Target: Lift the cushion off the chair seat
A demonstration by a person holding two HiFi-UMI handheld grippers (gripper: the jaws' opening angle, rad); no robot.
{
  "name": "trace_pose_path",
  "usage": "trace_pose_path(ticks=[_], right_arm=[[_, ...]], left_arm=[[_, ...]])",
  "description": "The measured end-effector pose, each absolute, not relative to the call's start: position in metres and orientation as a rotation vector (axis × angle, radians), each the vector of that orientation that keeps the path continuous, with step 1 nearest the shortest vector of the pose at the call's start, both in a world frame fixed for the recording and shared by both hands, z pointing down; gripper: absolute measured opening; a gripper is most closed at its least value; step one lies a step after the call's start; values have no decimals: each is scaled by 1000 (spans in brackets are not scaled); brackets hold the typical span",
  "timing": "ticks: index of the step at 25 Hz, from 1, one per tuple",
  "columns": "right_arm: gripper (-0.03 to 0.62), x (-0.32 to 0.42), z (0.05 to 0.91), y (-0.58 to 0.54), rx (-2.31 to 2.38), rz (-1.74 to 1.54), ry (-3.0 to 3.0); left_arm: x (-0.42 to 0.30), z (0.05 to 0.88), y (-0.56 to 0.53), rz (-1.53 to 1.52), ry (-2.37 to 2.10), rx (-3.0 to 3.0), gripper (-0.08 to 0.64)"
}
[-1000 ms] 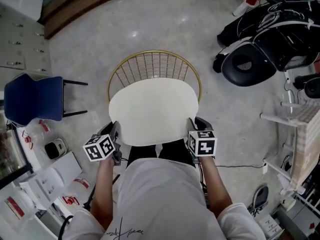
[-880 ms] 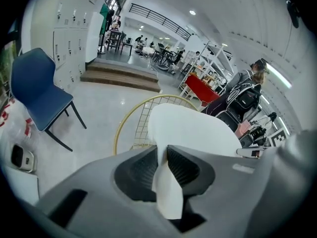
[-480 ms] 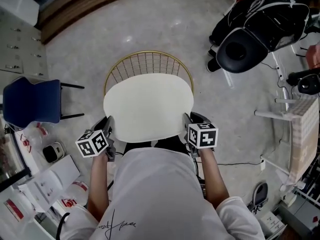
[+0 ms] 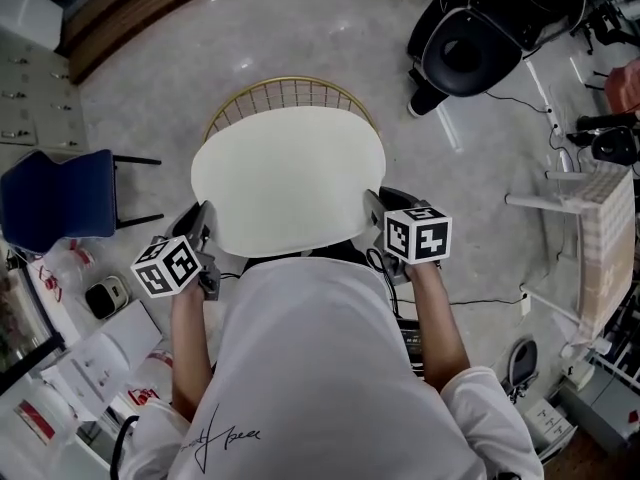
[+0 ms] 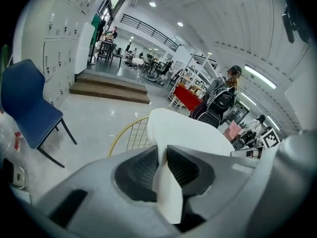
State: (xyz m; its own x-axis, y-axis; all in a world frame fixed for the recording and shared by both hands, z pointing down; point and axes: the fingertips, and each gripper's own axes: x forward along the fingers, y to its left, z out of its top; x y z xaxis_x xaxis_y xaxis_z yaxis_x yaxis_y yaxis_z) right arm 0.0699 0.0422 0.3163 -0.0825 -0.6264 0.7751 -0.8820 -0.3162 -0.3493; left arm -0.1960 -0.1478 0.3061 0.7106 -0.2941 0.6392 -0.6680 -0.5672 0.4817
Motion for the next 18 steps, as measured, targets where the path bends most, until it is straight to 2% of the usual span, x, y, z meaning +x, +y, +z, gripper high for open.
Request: trace_pose_path(ticks=[18], right_arm=[[54,49,298,37,1822,1367,-1734]], left_arm=[[-208,293,-148,608,-685,2177,55]])
